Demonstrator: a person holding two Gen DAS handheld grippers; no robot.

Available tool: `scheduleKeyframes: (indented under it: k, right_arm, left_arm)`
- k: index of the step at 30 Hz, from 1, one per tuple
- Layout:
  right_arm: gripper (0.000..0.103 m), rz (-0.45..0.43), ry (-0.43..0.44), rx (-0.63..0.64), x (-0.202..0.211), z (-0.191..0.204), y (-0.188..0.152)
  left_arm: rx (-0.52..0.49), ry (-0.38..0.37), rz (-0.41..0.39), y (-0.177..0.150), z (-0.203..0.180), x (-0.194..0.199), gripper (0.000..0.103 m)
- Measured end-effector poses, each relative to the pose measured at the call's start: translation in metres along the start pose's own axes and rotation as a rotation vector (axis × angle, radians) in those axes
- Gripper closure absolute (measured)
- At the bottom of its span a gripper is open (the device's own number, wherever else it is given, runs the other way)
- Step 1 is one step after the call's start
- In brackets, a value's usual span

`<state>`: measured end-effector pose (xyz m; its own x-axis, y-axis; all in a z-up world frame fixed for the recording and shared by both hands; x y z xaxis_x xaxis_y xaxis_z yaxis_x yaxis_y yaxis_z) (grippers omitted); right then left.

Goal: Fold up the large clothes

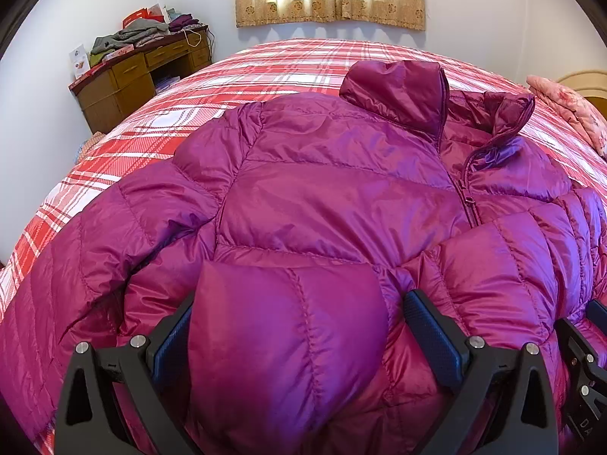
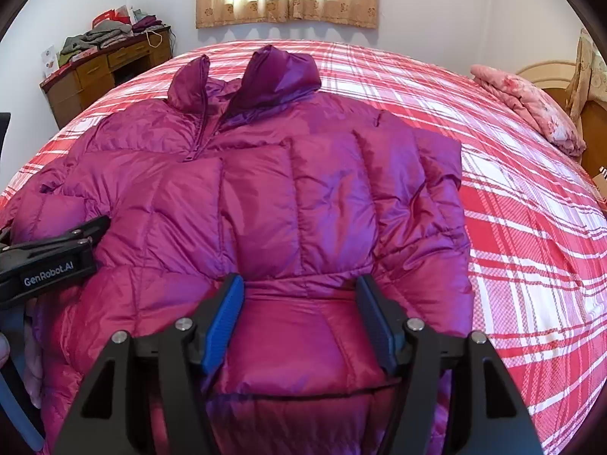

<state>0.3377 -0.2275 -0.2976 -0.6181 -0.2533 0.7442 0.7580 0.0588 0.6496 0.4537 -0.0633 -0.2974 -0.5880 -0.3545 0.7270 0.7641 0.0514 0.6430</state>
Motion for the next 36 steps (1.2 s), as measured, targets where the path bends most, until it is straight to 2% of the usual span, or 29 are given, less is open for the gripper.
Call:
scheduleKeyframes:
  k: [9, 18, 21, 23, 25, 26, 29, 33, 36]
  right_arm:
    - [0.037, -0.004, 0.005, -0.007, -0.001, 0.000, 0.001]
    - [0.037, -0.004, 0.003, -0.006, -0.001, 0.000, 0.001]
    - [0.033, -0.006, 0.035, -0.021, 0.002, -0.001, 0.001]
    - [0.029, -0.033, 0.063, -0.033, 0.018, -0.002, 0.001]
    - [0.018, -0.090, 0.058, -0.039, 0.041, -0.003, -0.002]
    - [0.012, -0.111, 0.069, -0.039, 0.050, -0.001, -0.004]
    - [0.011, -0.118, 0.071, -0.021, 0.070, 0.003, -0.018]
    - [0.011, -0.133, 0.081, -0.006, 0.085, 0.012, -0.033]
    - [0.011, -0.151, 0.087, 0.022, 0.089, 0.025, -0.032]
  left_arm:
    - [-0.015, 0.020, -0.008, -0.001, 0.001, 0.002, 0.001]
    - [-0.011, -0.012, 0.011, -0.001, 0.005, 0.001, 0.001]
    - [-0.081, -0.032, -0.001, 0.002, 0.016, 0.014, 0.001]
    - [-0.070, -0.033, -0.054, 0.007, 0.043, 0.035, 0.001]
    - [-0.037, -0.066, -0.105, 0.006, 0.084, 0.055, 0.001]
    - [-0.030, -0.058, -0.118, 0.002, 0.104, 0.059, 0.001]
    - [-0.019, 0.075, -0.094, -0.024, 0.185, 0.052, 0.001]
    - [0.078, 0.177, -0.008, -0.073, 0.280, 0.036, 0.001]
    - [0.117, 0.231, 0.014, -0.101, 0.323, 0.033, 0.001]
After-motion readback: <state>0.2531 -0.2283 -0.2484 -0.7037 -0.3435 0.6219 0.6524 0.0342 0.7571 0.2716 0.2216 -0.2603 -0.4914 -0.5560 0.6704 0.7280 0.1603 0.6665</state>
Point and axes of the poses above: each gripper's, at about its wrist camera, not at the fingertips, and x roughly against the way its jaws point, z to its left, y to its top, the point moved 9 cm from there along -x, roughly the way its jaws point, and after that the axes turned 15 degrees about y, right-handed, at the moved point
